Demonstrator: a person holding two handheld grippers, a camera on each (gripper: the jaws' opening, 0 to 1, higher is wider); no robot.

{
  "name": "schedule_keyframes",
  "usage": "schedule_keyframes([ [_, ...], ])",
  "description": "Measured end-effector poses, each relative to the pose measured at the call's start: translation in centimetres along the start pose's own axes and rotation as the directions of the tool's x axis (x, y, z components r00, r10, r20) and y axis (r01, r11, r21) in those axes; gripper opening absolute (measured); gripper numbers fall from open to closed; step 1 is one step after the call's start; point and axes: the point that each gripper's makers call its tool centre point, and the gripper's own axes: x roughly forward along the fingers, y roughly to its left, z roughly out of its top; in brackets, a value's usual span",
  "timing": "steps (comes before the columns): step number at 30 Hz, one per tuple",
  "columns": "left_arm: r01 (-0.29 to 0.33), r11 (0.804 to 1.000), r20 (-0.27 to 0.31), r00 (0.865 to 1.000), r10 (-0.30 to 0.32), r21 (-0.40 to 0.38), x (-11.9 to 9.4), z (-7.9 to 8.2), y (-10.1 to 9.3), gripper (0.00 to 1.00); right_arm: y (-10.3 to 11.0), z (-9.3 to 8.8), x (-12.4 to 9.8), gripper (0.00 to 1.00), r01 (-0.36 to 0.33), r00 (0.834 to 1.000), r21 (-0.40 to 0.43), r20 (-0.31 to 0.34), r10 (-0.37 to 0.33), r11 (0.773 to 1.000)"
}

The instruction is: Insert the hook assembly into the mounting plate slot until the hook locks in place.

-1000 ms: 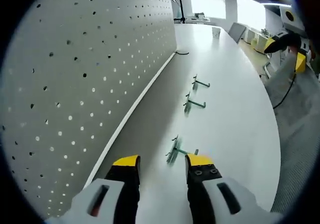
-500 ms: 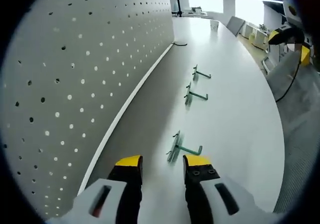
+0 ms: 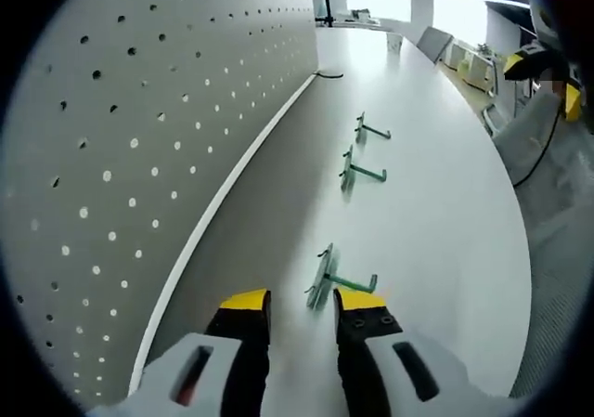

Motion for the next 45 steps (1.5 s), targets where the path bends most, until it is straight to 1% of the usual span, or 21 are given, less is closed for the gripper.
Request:
schedule_keyframes([
  [10, 0.017, 1.0, 0.011, 1.0, -0.017, 0.002, 0.1, 0.2, -0.5, 0.22, -0.1, -0.3, 0.1, 0.52, 0.004, 1.0, 0.015, -0.001, -0.004, 1.0],
  [15, 0.035, 0.999, 0.013, 0.999, -0.035, 0.006, 0.3, 0.2, -0.8, 0.17, -0.1, -0.5, 0.1, 0.52, 0.006, 1.0, 0.02, -0.003, -0.006, 1.0],
  [22, 0.043, 0.999, 0.014, 0.999, -0.043, -0.003, 0.3, 0.2, -0.9, 0.15, -0.1, -0.5, 0.1, 0.52, 0.005, 1.0, 0.022, -0.003, -0.004, 1.0],
  [28, 0.048, 0.999, 0.011, 0.999, -0.048, -0.009, 0.3, 0.2, -1.2, 0.11, -0.1, -0.5, 0.0, 0.52, 0.006, 1.0, 0.023, 0.001, -0.006, 1.0],
  [30, 0.051, 0.999, 0.011, 0.999, -0.051, -0.006, 0.3, 0.2, -1.5, 0.07, -0.1, -0.5, 0.0, 0.51, 0.007, 1.0, 0.023, 0.002, -0.007, 1.0],
  [32, 0.043, 0.999, 0.012, 0.999, -0.043, 0.007, 0.3, 0.2, -1.5, 0.06, 0.0, -0.5, -0.1, 0.51, 0.006, 1.0, 0.023, 0.002, -0.007, 1.0],
  [40, 0.002, 0.999, 0.017, 1.0, -0.002, -0.051, 0.4, 0.2, -1.0, 0.04, 0.1, -0.4, -0.2, 0.51, 0.006, 1.0, 0.021, 0.006, -0.007, 1.0],
  [45, -0.034, 0.993, 0.094, 0.995, 0.045, -0.116, -0.4, 1.3, -1.1, 0.03, 0.1, -0.3, -0.3, 0.51, 0.003, 1.0, 0.019, 0.008, -0.003, 1.0],
])
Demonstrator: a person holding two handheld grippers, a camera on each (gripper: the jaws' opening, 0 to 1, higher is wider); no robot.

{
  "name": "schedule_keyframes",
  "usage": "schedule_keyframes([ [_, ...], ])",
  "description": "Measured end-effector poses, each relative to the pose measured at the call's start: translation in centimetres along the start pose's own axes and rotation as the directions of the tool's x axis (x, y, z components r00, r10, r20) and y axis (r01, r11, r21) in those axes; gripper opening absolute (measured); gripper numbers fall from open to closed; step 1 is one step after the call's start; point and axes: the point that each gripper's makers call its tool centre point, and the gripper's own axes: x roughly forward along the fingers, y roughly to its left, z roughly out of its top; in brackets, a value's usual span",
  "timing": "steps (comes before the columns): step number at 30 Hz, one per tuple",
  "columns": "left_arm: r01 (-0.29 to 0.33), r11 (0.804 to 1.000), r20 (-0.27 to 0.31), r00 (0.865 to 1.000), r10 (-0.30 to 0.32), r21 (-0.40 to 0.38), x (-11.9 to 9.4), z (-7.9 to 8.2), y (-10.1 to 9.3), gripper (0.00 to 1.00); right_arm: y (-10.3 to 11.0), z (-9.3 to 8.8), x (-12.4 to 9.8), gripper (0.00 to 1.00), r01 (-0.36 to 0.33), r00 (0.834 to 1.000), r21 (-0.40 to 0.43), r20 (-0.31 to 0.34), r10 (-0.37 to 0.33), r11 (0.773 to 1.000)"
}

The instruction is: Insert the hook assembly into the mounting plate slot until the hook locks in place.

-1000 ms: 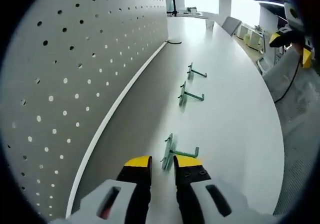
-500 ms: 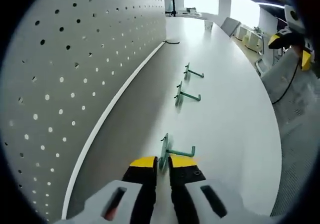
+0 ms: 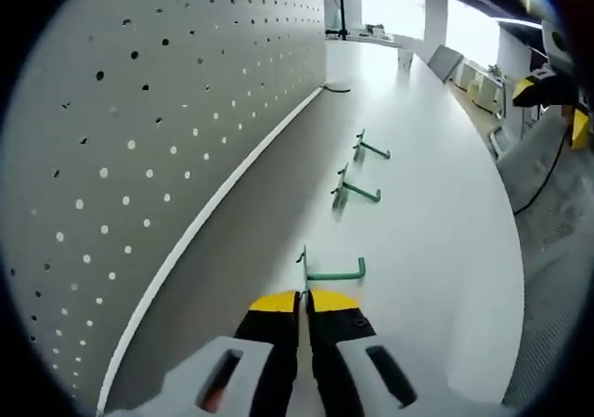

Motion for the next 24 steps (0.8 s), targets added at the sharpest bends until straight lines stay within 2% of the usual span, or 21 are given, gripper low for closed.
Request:
schedule_keyframes([
  [8, -0.036, 0.998, 0.067, 0.997, 0.04, -0.048, -1.3, 0.7, -0.3, 0.03, 0.0, 0.4, 0.0, 0.51, -0.008, 1.0, -0.006, 0.008, 0.008, 1.0],
  [15, -0.057, 0.991, 0.136, 0.988, 0.073, -0.118, -3.1, 1.7, -0.5, 0.03, -0.1, 1.1, 0.0, 0.51, -0.017, 1.0, -0.018, 0.021, 0.017, 1.0],
  [22, -0.11, 0.982, 0.198, 0.97, 0.14, -0.154, -5.0, 2.3, -0.2, 0.03, 0.1, 2.1, 0.0, 0.5, -0.036, 0.998, -0.031, 0.041, 0.037, 0.999],
  [24, -0.123, 0.977, 0.23, 0.959, 0.162, -0.173, -5.7, 2.6, 0.1, 0.03, 0.2, 2.3, 0.0, 0.5, -0.042, 0.998, -0.036, 0.046, 0.044, 0.998],
])
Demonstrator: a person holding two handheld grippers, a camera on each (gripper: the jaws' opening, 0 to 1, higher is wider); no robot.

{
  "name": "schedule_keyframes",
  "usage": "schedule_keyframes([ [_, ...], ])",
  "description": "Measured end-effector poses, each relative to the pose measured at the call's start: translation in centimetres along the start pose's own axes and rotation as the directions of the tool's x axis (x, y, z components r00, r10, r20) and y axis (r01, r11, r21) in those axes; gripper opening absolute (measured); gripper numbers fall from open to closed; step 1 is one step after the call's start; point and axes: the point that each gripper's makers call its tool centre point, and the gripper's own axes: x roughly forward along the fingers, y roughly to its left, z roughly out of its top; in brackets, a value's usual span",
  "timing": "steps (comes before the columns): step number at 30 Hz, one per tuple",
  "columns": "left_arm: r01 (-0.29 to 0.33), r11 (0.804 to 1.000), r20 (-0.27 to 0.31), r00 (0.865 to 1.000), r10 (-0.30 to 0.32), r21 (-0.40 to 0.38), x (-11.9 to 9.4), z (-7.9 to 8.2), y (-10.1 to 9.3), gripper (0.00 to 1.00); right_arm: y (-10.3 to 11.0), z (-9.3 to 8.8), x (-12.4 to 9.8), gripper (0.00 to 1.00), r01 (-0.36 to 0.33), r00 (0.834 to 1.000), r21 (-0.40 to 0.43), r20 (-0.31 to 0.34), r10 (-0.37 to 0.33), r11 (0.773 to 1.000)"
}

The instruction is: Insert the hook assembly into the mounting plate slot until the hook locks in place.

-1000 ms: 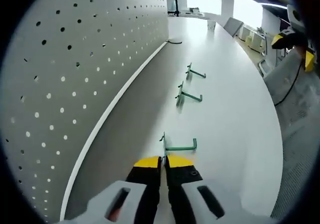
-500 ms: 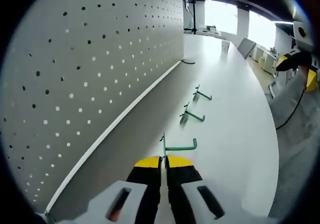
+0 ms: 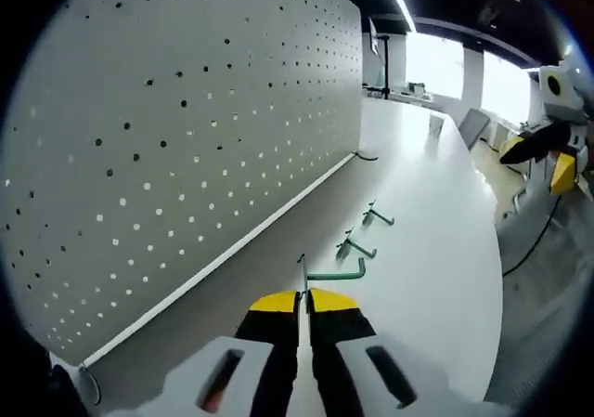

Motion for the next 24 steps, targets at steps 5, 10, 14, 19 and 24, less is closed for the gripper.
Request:
schedule_keyframes([
  [5, -0.027, 0.999, 0.06, 0.998, 0.029, -0.031, -1.5, 1.2, -0.3, 0.03, 0.2, 0.9, 0.0, 0.48, -0.018, 0.999, 0.003, 0.03, 0.018, 1.0],
  [10, -0.047, 0.996, 0.117, 0.992, 0.055, -0.076, -3.1, 2.3, -0.9, 0.03, 0.4, 1.6, 0.0, 0.46, -0.034, 0.998, -0.005, 0.05, 0.034, 0.999],
  [14, -0.054, 0.993, 0.144, 0.987, 0.069, -0.106, -4.0, 2.7, -0.8, 0.03, 0.6, 2.6, -0.3, 0.43, -0.042, 0.995, -0.012, 0.087, 0.043, 0.999],
  [19, -0.068, 0.983, 0.195, 0.976, 0.102, -0.173, -5.9, 3.5, -1.3, 0.03, 1.1, 4.1, -0.6, 0.4, -0.058, 0.989, -0.025, 0.131, 0.06, 0.998],
  [24, -0.101, 0.986, 0.232, 0.964, 0.131, -0.136, -7.8, 4.6, -2.2, 0.03, 2.0, 5.4, -0.9, 0.38, -0.085, 0.981, -0.039, 0.17, 0.09, 0.996],
])
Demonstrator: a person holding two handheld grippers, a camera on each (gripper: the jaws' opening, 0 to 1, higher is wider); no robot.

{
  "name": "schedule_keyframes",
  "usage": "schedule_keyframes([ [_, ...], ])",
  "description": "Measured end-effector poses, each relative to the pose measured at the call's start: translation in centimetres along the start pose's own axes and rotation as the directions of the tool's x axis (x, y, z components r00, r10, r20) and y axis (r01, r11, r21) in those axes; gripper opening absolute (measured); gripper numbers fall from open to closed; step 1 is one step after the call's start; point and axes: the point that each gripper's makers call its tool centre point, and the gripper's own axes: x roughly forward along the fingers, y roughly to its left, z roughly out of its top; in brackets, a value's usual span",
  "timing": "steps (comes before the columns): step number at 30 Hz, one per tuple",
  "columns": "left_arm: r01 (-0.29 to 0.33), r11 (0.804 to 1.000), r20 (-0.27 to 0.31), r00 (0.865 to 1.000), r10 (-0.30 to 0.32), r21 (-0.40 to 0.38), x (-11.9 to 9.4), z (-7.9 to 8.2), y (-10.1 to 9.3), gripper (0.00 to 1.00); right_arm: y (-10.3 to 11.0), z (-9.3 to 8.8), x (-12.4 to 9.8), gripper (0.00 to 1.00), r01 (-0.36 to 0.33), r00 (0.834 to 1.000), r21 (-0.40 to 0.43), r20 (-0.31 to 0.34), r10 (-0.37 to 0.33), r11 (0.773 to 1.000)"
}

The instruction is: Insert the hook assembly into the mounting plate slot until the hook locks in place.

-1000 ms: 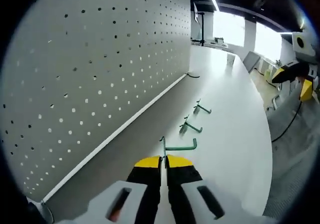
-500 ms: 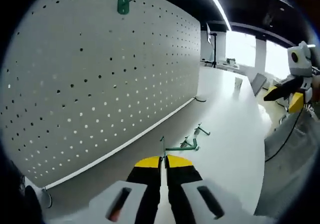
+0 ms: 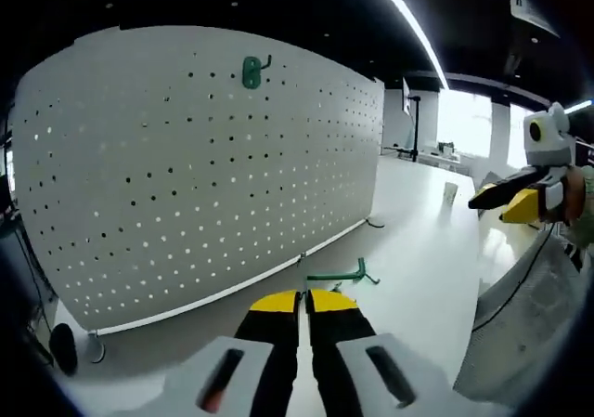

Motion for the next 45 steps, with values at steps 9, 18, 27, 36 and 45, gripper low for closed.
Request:
schedule_keyframes([
  [9, -0.02, 1.0, 0.048, 0.999, 0.02, 0.012, -2.1, 1.7, -1.0, 0.03, 1.2, 0.9, 0.2, 0.35, -0.042, 0.999, -0.007, 0.03, 0.042, 0.999],
  [18, -0.048, 0.999, 0.072, 0.996, 0.049, -0.005, -3.8, 1.7, -1.9, 0.03, 2.6, 2.0, 0.2, 0.3, -0.093, 0.994, -0.02, 0.057, 0.094, 0.995],
  [27, -0.027, 1.0, 0.101, 0.994, 0.027, 0.002, -4.9, 2.8, -3.7, 0.03, 4.5, 4.0, 0.0, 0.25, -0.156, 0.982, -0.02, 0.107, 0.157, 0.988],
  [36, -0.027, 1.0, 0.134, 0.991, 0.025, 0.011, -5.7, 4.0, -4.4, 0.03, 5.4, 4.6, -0.2, 0.24, -0.192, 0.974, -0.004, 0.12, 0.192, 0.981],
  [45, -0.021, 1.0, 0.154, 0.988, 0.017, 0.023, -6.2, 4.9, -5.2, 0.03, 6.5, 5.7, -0.1, 0.21, -0.219, 0.966, -0.008, 0.141, 0.218, 0.976],
])
